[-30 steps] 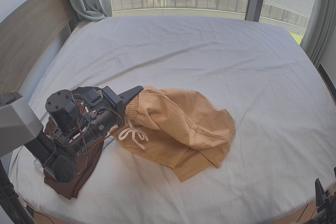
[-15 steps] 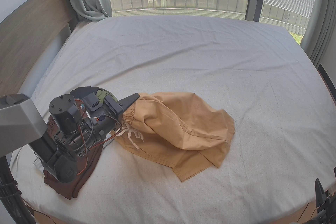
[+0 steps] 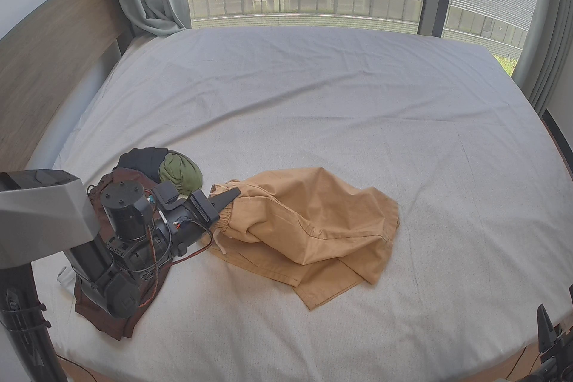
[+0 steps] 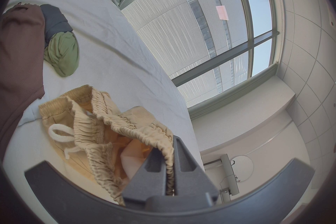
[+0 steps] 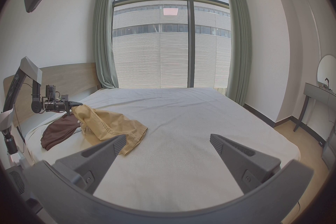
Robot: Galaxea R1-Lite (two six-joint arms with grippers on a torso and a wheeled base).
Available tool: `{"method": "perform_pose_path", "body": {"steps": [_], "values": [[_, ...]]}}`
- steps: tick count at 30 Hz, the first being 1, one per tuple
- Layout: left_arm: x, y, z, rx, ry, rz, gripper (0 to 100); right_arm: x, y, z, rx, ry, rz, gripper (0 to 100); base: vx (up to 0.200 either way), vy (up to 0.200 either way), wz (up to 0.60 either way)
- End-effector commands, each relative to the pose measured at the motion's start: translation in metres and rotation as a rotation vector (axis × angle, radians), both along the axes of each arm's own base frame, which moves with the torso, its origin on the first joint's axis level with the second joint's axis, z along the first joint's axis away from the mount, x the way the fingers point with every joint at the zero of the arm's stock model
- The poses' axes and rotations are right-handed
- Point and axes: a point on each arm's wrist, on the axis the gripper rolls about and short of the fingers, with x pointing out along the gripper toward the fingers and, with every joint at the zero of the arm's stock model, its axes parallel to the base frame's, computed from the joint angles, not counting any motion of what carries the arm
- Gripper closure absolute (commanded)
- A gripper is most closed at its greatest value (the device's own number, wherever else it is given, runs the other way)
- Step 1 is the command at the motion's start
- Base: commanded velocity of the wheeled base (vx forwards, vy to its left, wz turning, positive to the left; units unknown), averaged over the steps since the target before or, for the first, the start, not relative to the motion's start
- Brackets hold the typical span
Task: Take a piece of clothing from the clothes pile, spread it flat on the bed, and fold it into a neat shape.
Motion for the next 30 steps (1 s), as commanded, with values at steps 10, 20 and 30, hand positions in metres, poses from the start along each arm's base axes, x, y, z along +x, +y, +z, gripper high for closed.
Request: {"method": "perform_pose_path", "body": {"steps": [10, 20, 30], "values": [[0.002, 0.001, -0.008, 0.01, 0.022, 0.009, 100, 0.0, 0.0, -0.005, -0.001, -0.001, 0.001, 0, 0.0, 0.0, 0.0], [0.0, 0.001, -0.008, 0.012, 0.024, 0.007, 100, 0.0, 0.0, -0.005, 0.006, 0.0, -0.01, 0, 0.0, 0.0, 0.0], [0.001, 0.001, -0.005, 0.009, 0.011, 0.008, 100, -0.006, -0.001, 0.029, -0.016, -0.246, -0.038, 0, 0.0, 0.0, 0.0]]}}
